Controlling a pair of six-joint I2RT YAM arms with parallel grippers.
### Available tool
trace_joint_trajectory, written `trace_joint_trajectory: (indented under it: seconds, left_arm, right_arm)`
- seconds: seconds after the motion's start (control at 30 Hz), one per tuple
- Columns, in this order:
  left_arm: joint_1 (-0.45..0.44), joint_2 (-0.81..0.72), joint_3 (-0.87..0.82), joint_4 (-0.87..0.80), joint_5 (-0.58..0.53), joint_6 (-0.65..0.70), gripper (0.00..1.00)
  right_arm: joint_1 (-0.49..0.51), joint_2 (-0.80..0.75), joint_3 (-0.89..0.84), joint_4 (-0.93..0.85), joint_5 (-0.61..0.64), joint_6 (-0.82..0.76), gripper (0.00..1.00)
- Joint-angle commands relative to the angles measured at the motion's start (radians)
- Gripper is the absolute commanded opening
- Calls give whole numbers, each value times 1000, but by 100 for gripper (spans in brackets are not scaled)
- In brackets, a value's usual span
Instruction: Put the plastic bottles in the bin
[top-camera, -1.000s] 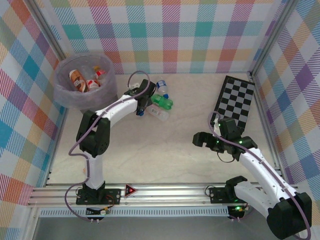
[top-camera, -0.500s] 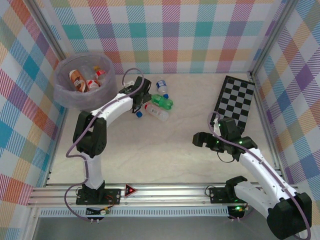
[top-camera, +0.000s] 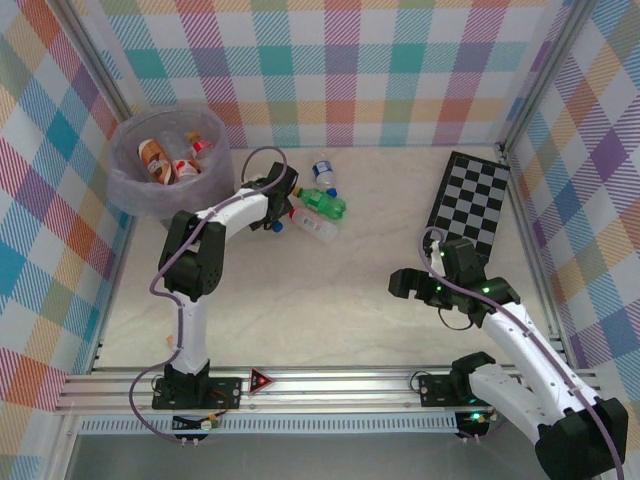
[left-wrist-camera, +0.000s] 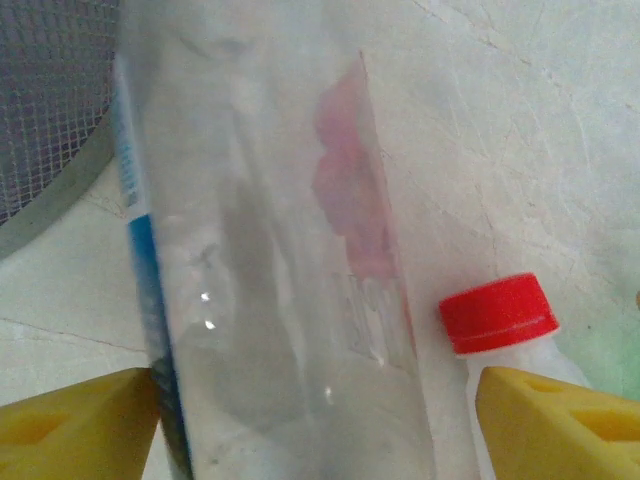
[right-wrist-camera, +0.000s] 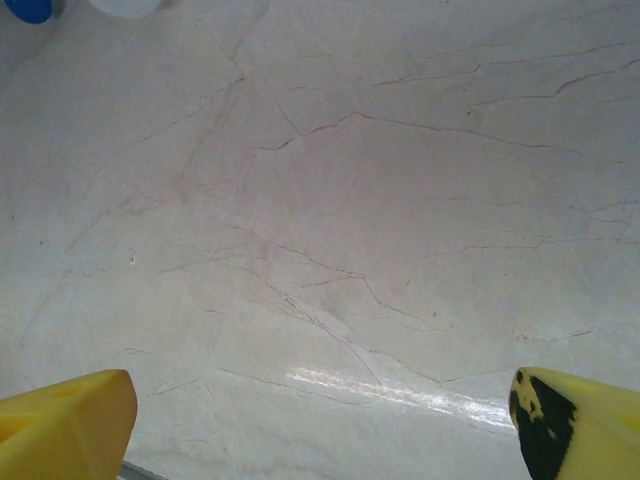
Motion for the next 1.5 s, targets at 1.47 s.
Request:
trace_joint_trajectory:
  seconds: [1.47]
  left_arm:
    - [-222, -658, 176, -246, 110, 131, 42]
  right_arm:
    - [-8, 41, 20, 8, -3, -21, 95]
